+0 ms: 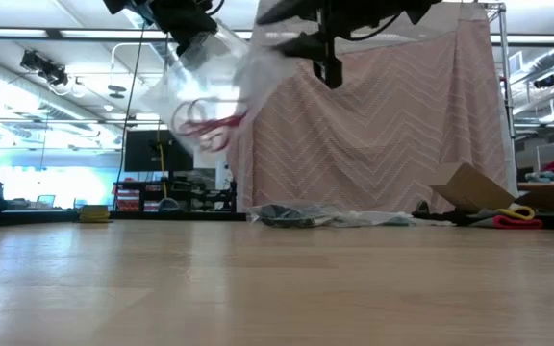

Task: Sort rubber bands
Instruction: Close the transparent zip bag

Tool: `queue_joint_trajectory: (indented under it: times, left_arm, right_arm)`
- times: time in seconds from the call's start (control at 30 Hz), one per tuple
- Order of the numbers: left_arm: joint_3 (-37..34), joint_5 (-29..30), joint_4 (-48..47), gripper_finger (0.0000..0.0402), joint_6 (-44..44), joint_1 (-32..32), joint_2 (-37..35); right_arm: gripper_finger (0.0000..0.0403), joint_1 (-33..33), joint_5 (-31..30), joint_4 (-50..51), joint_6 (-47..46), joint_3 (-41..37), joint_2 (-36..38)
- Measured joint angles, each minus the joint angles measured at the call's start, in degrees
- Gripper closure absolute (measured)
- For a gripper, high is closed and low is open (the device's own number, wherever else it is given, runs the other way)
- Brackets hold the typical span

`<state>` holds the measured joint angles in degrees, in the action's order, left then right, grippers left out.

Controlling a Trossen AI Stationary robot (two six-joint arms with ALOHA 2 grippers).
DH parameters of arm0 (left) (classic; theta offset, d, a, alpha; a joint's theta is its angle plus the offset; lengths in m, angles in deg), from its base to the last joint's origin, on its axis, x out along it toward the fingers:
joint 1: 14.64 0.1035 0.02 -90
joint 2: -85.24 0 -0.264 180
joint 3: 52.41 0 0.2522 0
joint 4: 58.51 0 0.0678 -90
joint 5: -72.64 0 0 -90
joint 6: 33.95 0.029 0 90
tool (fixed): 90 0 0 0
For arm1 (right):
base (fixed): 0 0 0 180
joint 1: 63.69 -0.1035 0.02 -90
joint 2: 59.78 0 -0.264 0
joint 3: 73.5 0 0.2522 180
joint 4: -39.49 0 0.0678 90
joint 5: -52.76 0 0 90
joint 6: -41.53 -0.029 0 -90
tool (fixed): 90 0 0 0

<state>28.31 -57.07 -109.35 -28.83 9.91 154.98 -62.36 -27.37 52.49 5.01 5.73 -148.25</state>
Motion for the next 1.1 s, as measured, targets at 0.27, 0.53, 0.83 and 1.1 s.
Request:
queue_joint_trajectory:
  times: [0.27, 0.53, 0.83, 1.1]
  left_arm:
    - [-0.1, 2.4, 0.7, 0.0401, -0.3, -1.1, 0.1]
    - [-4.0, 3.1, 13.4, 0.0401, -10.4, -1.1, 4.6]
    - [-4.6, 6.2, 21.9, 0.0401, -14.7, -0.9, 18.9]
    - [-4.5, 14.7, 34.1, 0.0402, -16.0, 3.1, 24.3]
  right_arm:
    - [0.0243, 0.8, -4.0, 6.9, 2.5, 0.0, 3.1]
    - [0.0243, 7.6, -4.6, 10.4, 12.4, 0.0, 12.1]
    - [0.0243, 12.6, -4.7, 12.6, 16.5, 0.0, 17.3]
    - [0.0245, 11.8, -0.6, 16.0, 15.8, 0.0, 17.5]
